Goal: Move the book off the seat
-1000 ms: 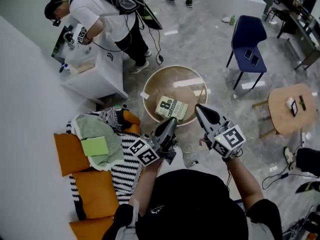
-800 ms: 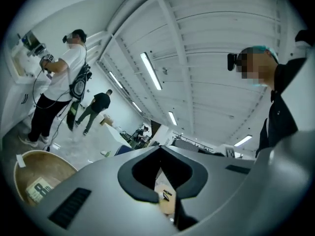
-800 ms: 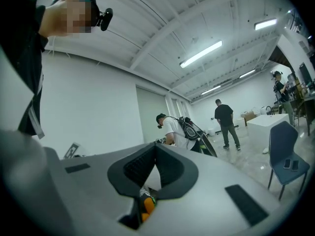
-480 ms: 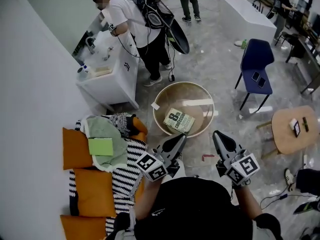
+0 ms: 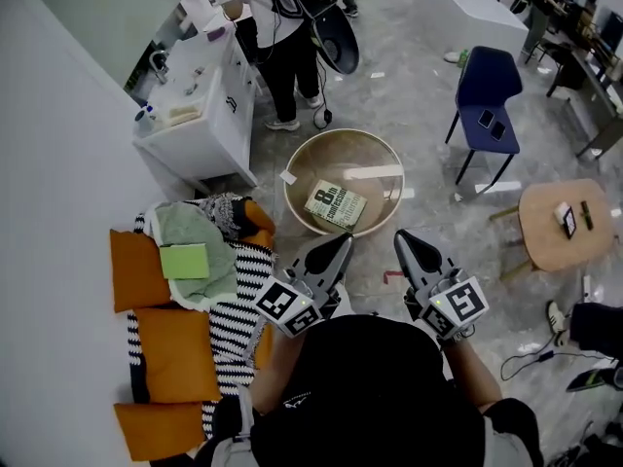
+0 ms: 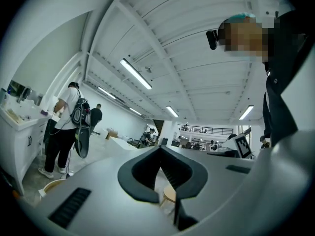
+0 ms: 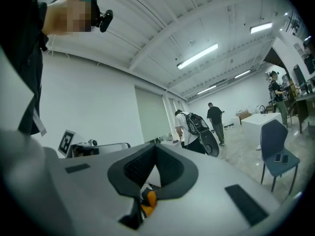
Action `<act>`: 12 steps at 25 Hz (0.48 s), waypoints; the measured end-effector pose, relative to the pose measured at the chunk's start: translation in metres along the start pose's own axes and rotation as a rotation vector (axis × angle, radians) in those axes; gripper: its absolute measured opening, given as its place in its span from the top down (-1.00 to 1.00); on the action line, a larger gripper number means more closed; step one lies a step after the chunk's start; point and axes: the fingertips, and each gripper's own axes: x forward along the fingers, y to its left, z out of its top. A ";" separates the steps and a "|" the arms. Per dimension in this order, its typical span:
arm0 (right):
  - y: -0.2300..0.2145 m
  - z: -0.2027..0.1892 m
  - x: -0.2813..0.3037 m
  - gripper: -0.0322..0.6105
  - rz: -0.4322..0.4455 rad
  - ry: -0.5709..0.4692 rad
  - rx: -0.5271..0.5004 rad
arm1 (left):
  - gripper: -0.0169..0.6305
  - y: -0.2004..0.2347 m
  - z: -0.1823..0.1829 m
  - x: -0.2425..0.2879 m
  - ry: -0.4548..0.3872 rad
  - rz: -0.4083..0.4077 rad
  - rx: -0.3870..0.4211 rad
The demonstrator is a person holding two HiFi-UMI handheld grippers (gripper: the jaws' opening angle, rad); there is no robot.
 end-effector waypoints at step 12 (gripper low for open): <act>-0.004 -0.004 -0.021 0.85 -0.074 0.031 -0.029 | 0.92 -0.016 -0.002 0.007 0.028 -0.053 0.086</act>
